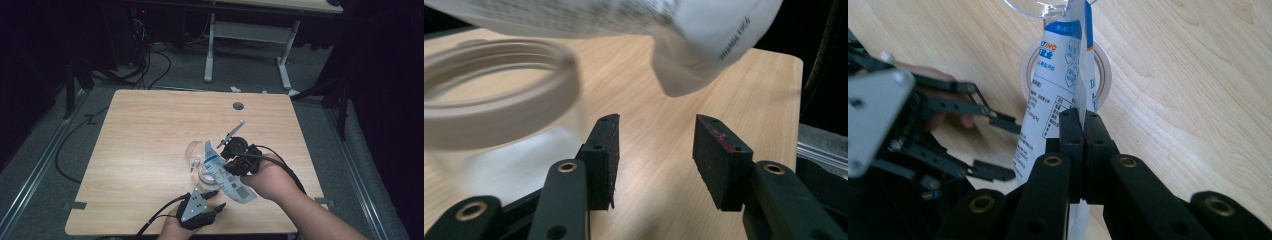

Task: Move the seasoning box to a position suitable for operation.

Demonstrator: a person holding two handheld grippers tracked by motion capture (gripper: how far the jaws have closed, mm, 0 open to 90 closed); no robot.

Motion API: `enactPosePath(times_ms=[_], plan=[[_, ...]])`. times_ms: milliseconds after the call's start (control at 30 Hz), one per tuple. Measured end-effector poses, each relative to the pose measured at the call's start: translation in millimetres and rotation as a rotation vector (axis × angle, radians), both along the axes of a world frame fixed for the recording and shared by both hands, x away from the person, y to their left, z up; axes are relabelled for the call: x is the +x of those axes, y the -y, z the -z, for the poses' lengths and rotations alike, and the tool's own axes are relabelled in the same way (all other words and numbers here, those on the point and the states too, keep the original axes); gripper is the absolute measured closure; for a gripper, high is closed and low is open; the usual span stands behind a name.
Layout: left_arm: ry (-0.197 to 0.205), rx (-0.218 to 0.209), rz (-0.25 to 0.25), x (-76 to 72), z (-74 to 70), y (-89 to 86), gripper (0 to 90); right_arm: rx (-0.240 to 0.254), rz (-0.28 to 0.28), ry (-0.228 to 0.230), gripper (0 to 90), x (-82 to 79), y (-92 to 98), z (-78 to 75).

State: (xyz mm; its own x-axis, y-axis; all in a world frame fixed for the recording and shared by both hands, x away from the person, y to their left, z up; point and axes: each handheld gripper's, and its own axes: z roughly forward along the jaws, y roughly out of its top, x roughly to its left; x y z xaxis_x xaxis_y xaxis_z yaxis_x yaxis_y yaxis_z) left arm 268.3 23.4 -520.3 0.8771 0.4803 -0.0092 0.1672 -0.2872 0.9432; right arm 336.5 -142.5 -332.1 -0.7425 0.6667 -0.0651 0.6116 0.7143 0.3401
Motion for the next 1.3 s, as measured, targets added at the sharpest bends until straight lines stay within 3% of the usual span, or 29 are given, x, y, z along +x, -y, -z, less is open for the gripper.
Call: enactPosePath(times_ms=[300,833,1000,1300], plan=[[-0.003,0.000,-0.068,8.0,-2.3,-43.5,53.9,-0.008,-0.010,0.000,89.7,0.3,-1.9,1.7],[-0.002,-0.025,-0.303,38.5,-3.2,-125.5,53.8,0.011,-0.006,-0.001,89.7,0.6,10.6,0.6],[-0.011,-0.047,-0.337,41.5,-3.5,-134.1,53.8,0.020,0.009,0.010,89.7,1.7,18.0,-0.8],[-0.021,-0.060,-0.346,42.2,-4.5,-137.2,53.8,0.008,0.063,0.026,89.7,9.7,38.7,7.5]])
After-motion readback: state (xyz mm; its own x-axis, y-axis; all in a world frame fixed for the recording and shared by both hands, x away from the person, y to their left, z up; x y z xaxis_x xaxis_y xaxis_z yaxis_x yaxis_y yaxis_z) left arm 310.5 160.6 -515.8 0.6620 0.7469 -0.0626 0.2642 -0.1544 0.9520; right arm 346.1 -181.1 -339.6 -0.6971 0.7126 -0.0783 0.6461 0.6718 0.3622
